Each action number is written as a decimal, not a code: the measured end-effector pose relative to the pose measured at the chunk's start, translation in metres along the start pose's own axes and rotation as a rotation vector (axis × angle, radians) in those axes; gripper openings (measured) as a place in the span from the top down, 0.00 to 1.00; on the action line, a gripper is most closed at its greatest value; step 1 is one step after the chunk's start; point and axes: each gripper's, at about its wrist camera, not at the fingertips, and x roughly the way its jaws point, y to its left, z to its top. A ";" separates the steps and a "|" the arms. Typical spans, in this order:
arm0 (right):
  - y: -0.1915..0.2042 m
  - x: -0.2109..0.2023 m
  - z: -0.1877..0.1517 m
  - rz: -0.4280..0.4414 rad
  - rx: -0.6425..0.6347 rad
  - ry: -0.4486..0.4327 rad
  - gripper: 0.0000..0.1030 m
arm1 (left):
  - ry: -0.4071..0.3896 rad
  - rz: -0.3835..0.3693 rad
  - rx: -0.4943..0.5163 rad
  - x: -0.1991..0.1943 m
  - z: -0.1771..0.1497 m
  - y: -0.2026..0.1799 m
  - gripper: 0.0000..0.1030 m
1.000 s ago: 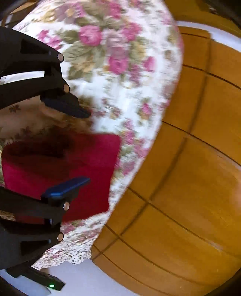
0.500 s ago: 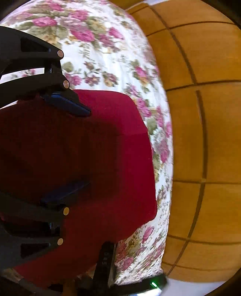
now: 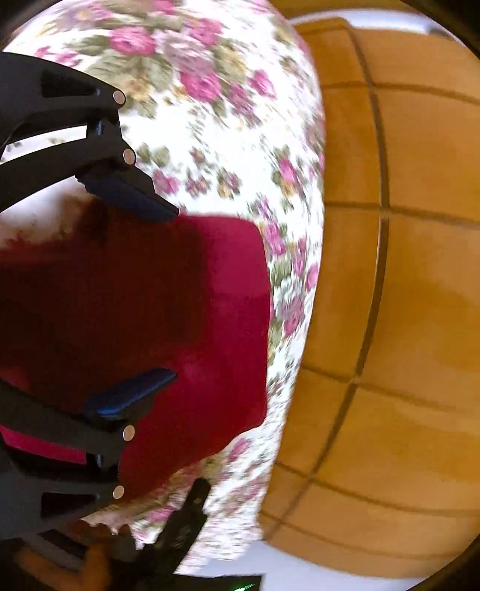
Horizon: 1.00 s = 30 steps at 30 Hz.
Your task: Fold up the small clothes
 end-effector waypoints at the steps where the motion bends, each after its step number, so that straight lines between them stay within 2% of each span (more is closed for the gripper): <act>1: 0.006 -0.003 -0.002 0.011 -0.011 0.013 0.02 | 0.009 0.011 -0.028 -0.001 -0.002 0.006 0.21; 4: 0.016 -0.006 -0.008 0.025 -0.023 0.051 0.02 | 0.072 0.043 -0.078 0.007 -0.009 0.021 0.21; 9: 0.022 -0.008 -0.020 0.021 -0.043 0.085 0.02 | 0.117 -0.023 -0.178 0.010 -0.020 0.034 0.18; 13: 0.019 -0.008 -0.021 0.031 -0.028 0.097 0.02 | 0.131 -0.034 -0.204 0.013 -0.020 0.035 0.14; 26: 0.022 -0.011 -0.022 0.022 -0.051 0.101 0.02 | 0.152 -0.045 -0.230 0.016 -0.020 0.041 0.10; 29: 0.021 -0.013 -0.023 0.048 -0.042 0.112 0.02 | 0.162 -0.059 -0.242 0.015 -0.018 0.043 0.10; 30: 0.020 -0.015 -0.023 0.080 -0.034 0.118 0.02 | 0.162 -0.068 -0.243 0.015 -0.018 0.043 0.10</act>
